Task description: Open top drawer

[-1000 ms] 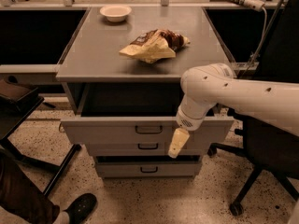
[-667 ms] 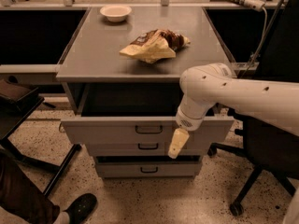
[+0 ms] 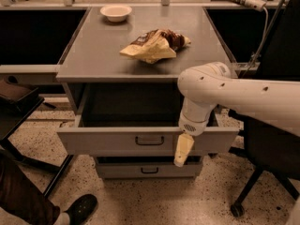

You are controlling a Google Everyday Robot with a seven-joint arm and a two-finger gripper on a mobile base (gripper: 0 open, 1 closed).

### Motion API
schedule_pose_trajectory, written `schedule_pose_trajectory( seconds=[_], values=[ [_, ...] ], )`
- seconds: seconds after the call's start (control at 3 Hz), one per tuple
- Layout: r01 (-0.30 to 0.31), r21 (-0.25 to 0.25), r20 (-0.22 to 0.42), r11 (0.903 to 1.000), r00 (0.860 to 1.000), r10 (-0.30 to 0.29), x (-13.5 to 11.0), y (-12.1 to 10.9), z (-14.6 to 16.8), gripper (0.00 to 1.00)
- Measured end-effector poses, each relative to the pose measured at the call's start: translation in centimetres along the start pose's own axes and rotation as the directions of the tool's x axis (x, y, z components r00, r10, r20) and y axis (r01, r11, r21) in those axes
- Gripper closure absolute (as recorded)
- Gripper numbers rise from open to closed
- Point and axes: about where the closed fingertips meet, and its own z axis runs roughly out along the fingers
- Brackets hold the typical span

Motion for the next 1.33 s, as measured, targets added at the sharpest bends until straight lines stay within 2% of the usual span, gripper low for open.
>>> schedule_pose_trajectory(
  seconds=[0.33,0.67,1.0,1.33],
  values=[
    [0.013,-0.012,-0.047,0.9998,0.999,-0.014,2.6,3.1,-1.9,0.00],
    [0.042,-0.019,-0.132,0.9989,0.990,-0.044,8.0,9.0,-6.2,0.00],
    [0.042,-0.020,-0.132,0.9989,0.990,-0.044,8.0,9.0,-6.2,0.00],
    [0.076,0.055,-0.109,0.9956,0.992,-0.069,5.6,7.0,-6.3,0.00]
  ],
)
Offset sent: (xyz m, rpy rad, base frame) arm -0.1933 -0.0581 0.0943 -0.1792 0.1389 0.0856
